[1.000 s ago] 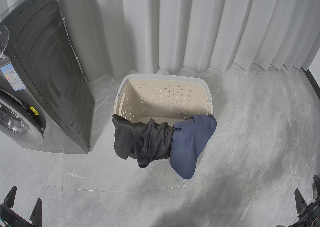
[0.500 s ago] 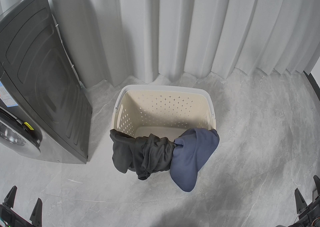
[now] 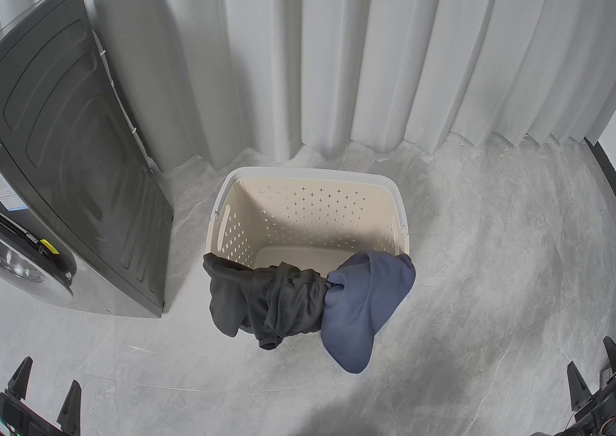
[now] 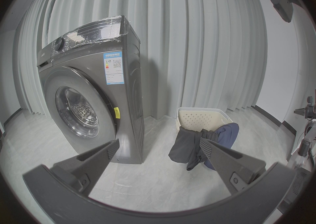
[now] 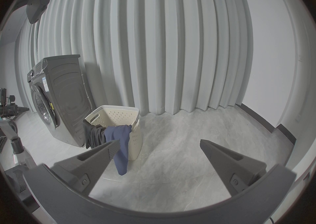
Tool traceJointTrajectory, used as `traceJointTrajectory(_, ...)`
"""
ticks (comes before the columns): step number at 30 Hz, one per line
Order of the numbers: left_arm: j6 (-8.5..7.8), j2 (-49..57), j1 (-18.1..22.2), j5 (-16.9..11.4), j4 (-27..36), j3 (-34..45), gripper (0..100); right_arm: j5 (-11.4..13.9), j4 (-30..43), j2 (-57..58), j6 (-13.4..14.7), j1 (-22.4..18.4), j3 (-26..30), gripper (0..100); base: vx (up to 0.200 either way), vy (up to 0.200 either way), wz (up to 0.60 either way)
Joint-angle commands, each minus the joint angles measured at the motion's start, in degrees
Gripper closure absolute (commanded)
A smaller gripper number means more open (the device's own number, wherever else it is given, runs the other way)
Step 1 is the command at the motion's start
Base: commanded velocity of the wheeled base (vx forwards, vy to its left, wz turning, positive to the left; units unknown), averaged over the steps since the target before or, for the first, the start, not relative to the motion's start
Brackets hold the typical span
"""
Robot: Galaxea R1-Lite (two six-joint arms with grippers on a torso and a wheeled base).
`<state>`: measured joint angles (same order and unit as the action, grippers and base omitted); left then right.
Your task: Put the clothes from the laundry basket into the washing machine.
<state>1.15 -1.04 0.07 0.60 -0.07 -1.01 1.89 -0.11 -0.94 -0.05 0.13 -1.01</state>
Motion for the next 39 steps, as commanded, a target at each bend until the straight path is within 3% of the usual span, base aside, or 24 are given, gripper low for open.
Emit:
traceJointTrajectory(1, 0.08, 0.95, 0.01, 0.11, -0.01, 1.01, 0, 0.04, -0.07, 0.41, 0.05, 0.04, 1.01, 0, 0.000, 0.000, 0.00)
traceJointTrajectory(6, 0.08, 0.95, 0.01, 0.11, -0.10, 1.01, 0, 0.04, 0.02, 0.41, -0.04, 0.04, 1.01, 0, 0.000, 0.000, 0.00)
traceJointTrajectory(21, 0.00, 0.95, 0.01, 0.02, -0.01, 1.01, 0, 0.04, 0.02, 0.41, -0.04, 0.04, 1.01, 0, 0.200, 0.000, 0.00)
traceJointTrajectory(30, 0.00, 0.95, 0.01, 0.11, -0.01, 1.01, 0, 0.04, 0.02, 0.41, 0.05, 0.04, 1.01, 0, 0.000, 0.000, 0.00)
traceJointTrajectory(39, -0.09, 0.95, 0.01, 0.02, -0.01, 1.01, 0, 0.04, 0.02, 0.41, -0.04, 0.04, 1.01, 0, 0.178, 0.000, 0.00)
